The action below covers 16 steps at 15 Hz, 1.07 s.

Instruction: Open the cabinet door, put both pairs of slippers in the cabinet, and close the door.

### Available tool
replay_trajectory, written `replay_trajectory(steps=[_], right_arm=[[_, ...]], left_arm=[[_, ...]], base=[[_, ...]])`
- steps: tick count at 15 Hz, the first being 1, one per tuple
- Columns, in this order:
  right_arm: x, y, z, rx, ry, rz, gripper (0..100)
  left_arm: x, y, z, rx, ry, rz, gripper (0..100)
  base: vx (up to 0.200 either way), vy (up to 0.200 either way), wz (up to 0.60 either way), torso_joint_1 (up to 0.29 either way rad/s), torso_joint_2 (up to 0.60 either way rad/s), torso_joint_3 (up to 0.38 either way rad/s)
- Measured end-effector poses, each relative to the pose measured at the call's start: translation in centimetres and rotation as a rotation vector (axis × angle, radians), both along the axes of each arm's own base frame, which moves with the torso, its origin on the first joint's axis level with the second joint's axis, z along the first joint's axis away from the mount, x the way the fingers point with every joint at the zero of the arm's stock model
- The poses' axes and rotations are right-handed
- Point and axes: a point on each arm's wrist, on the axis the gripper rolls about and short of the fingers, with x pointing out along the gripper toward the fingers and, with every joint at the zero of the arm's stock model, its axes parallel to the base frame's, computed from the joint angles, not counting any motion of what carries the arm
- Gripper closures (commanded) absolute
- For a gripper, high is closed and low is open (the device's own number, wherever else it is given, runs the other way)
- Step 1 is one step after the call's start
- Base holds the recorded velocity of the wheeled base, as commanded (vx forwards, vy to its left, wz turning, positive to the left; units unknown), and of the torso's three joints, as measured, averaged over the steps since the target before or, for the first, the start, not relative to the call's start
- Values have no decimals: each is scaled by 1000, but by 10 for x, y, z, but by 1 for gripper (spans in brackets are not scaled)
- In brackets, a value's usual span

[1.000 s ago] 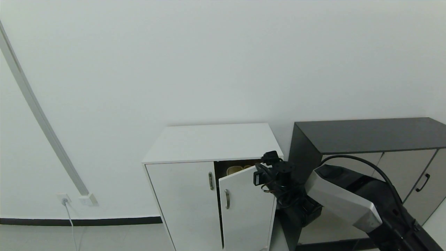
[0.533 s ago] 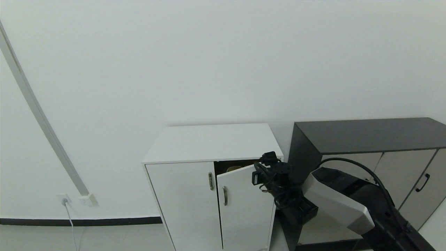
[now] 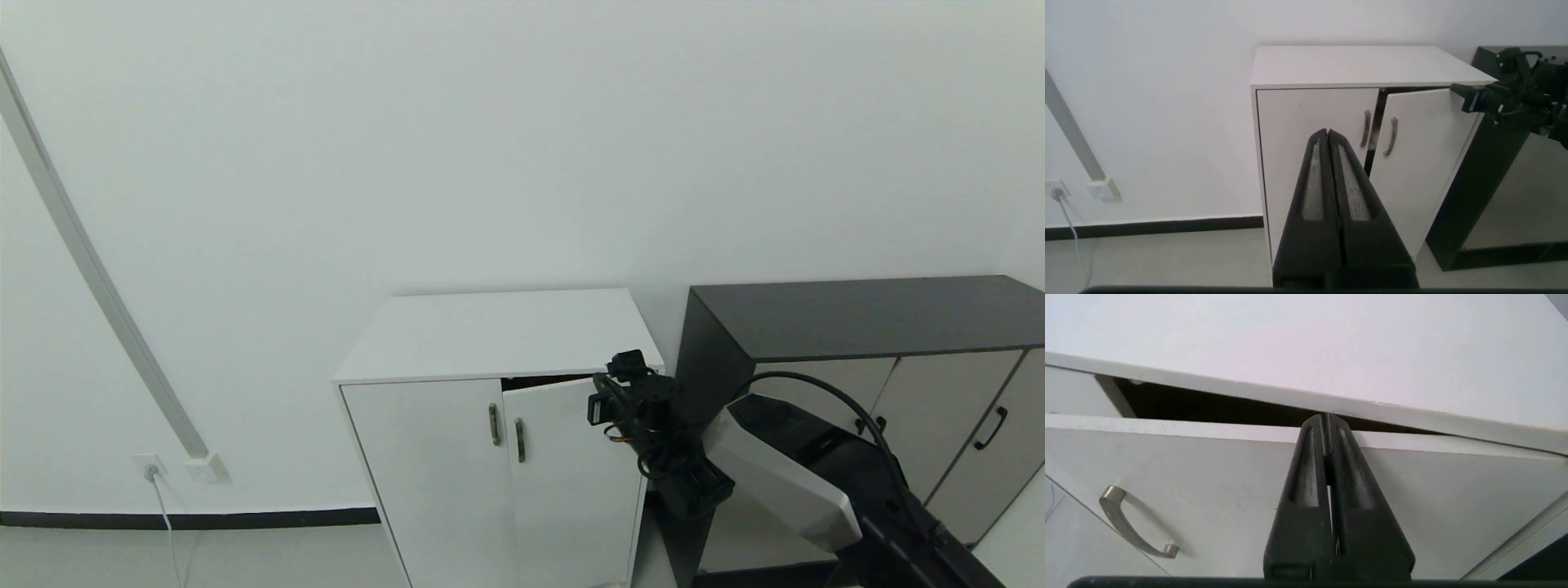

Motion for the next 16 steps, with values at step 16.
replay_trajectory(steps=[16], right_arm=[[16,-5,0,16,-42,-28,100]], left_arm=[[0,0,0,0,-1,0,100]], base=[[0,0,0,0,0,0]])
